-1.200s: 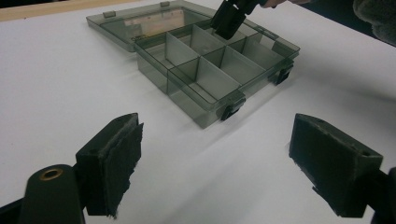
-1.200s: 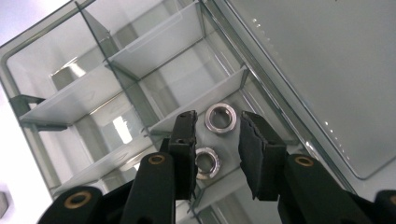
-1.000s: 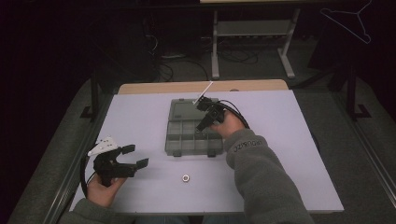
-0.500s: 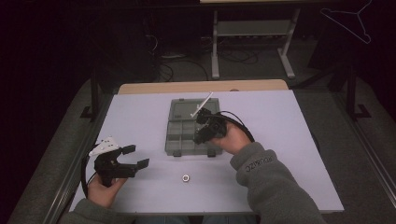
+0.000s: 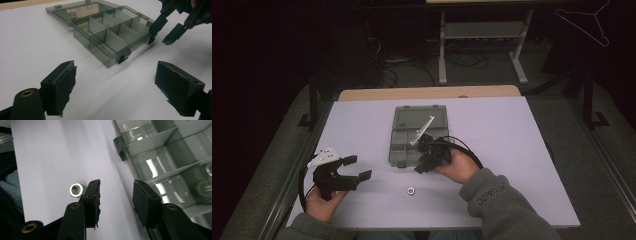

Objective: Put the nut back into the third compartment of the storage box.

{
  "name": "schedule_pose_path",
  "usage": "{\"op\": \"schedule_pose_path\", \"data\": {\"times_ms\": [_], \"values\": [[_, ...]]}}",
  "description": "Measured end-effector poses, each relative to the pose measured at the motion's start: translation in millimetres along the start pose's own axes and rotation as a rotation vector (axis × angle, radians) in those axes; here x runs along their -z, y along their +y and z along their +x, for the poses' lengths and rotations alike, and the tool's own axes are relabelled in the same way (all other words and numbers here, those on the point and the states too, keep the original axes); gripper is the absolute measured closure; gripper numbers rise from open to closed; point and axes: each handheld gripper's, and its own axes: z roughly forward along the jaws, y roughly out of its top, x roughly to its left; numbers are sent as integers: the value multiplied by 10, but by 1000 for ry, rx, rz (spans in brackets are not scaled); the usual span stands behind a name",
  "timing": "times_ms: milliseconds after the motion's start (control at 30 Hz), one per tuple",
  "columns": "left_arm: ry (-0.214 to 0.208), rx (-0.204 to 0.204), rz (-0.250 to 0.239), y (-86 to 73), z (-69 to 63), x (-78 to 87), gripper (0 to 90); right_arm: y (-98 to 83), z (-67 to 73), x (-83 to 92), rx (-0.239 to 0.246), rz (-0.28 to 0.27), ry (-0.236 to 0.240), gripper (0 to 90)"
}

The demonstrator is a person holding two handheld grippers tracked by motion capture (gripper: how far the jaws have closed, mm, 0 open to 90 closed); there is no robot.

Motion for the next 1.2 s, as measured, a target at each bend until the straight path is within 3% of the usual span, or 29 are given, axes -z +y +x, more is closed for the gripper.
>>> {"op": "schedule_pose_path", "data": {"times_ms": [367,733,1033,1200], "values": [[-1,-3,3,1,1,-1,162,-58,136,-140,10,7,31,549],[-2,3,-1,-1,3,-1,162,-62,380,-497,63,65,80,565],[-1,0,-2,1,-2,-1,162,-58,468,-555,125,83,40,672],[-1,1,-2,1,-3,-1,162,-56,460,-549,125,82,44,690]]}}
